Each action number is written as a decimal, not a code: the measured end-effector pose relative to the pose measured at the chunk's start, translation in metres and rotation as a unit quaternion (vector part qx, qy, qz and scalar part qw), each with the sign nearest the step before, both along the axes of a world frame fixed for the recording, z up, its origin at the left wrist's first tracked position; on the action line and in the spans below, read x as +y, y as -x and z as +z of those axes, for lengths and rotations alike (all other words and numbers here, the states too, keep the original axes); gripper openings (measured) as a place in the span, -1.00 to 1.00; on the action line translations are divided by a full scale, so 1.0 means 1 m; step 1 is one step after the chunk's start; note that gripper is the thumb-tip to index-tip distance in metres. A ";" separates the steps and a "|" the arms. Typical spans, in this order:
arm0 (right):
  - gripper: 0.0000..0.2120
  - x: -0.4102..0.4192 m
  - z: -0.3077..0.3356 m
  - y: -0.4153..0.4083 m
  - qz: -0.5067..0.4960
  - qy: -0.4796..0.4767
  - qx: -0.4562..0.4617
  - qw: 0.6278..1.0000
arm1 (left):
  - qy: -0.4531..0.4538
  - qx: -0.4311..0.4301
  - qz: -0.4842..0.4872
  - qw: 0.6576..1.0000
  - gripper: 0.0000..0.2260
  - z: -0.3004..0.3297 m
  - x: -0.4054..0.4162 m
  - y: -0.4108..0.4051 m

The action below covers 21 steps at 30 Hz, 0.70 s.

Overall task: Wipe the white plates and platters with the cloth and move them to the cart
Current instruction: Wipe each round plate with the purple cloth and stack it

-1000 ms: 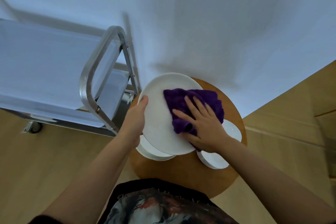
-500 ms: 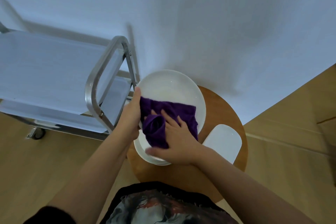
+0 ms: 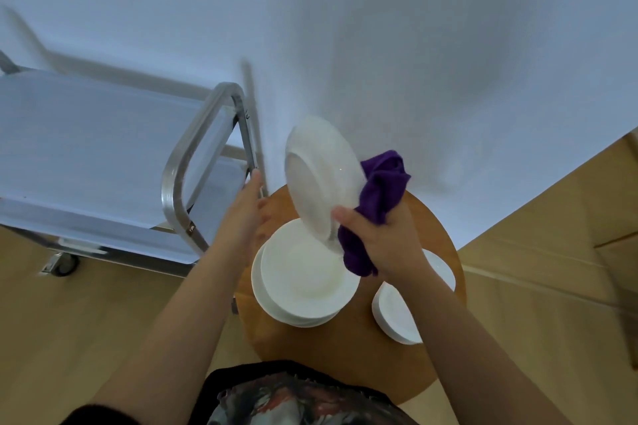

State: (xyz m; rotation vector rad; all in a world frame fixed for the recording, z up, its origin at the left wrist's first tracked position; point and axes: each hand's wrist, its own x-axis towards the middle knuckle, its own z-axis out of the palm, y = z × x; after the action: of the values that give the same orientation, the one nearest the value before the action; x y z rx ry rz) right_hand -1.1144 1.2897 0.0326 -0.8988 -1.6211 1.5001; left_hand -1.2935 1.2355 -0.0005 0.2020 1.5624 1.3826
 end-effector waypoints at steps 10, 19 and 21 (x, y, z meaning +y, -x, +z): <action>-0.54 0.013 -0.015 -0.022 -0.129 0.258 0.048 0.956 | 0.015 -0.064 0.161 0.985 -0.62 -0.013 0.018 -0.010; -0.74 0.030 0.026 0.007 0.011 -0.166 -0.069 0.984 | -0.015 0.363 0.052 0.930 -0.51 0.035 0.037 -0.007; -0.39 0.031 0.032 0.026 0.124 -0.313 -0.257 0.906 | -0.060 0.366 0.028 0.928 -0.54 0.042 0.039 -0.015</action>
State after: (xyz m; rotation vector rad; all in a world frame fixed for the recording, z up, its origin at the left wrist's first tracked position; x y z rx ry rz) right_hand -1.1406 1.3205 0.0642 -0.7592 -2.4848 0.7994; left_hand -1.2782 1.2743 0.0417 0.8319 2.0919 1.5392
